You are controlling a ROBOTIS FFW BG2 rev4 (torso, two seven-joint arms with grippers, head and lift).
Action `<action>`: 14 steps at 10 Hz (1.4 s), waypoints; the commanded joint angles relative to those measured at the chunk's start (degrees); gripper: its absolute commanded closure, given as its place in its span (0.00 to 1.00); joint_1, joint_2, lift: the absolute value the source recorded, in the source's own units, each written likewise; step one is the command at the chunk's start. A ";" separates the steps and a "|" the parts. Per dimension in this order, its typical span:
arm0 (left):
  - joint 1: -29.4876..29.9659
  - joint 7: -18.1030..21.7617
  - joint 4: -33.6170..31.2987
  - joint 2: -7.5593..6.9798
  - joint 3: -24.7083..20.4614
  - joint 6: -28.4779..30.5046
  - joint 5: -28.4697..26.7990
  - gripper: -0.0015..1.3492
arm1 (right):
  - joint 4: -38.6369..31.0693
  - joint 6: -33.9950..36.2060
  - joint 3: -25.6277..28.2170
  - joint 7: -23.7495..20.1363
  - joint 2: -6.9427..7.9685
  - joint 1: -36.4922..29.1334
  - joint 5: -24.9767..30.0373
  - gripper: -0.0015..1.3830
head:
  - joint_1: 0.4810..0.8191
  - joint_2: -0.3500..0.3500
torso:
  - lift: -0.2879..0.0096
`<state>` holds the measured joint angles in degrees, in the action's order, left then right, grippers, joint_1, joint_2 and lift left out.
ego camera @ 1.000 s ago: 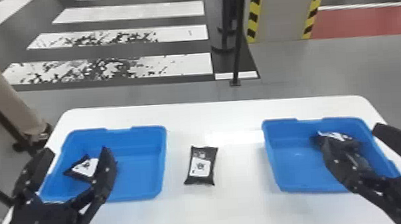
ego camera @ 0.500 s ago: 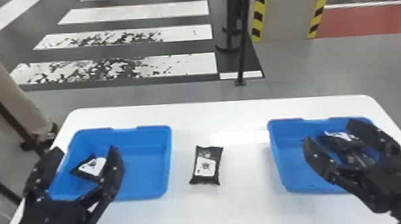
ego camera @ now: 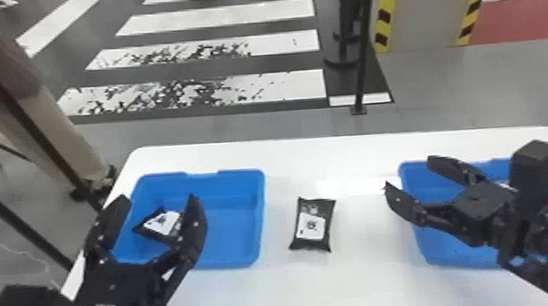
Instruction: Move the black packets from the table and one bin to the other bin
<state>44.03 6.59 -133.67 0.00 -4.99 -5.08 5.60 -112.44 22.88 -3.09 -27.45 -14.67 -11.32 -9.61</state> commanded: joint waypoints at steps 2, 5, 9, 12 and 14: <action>-0.16 0.00 0.00 0.15 0.19 0.29 -0.11 0.11 | 6.20 2.71 -5.94 -0.86 -0.80 6.12 1.16 0.10 | 0.63 0.70 | 0.60; -0.72 0.00 0.29 0.15 0.65 0.72 -0.23 0.11 | 16.18 6.65 -17.14 -4.02 -2.73 15.40 -2.84 0.10 | 0.63 0.78 | 0.60; -1.57 0.00 1.27 0.15 1.33 1.00 0.00 0.11 | 25.32 10.73 -28.79 -4.46 -3.34 25.38 -2.15 0.11 | 0.63 0.90 | 0.60; -2.55 0.00 2.54 0.15 2.02 0.72 0.46 0.11 | 33.48 6.23 -36.91 -1.82 -3.34 32.70 -3.41 0.11 | 0.63 0.91 | 0.60; -3.25 0.00 3.52 0.15 2.59 0.15 0.69 0.11 | 38.96 5.38 -40.90 -0.42 -2.99 36.77 -5.81 0.11 | 0.63 0.91 | 0.60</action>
<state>41.01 6.59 -130.40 0.00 -2.59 -4.68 6.27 -75.37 28.56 -42.76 -27.97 -17.69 24.38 -14.43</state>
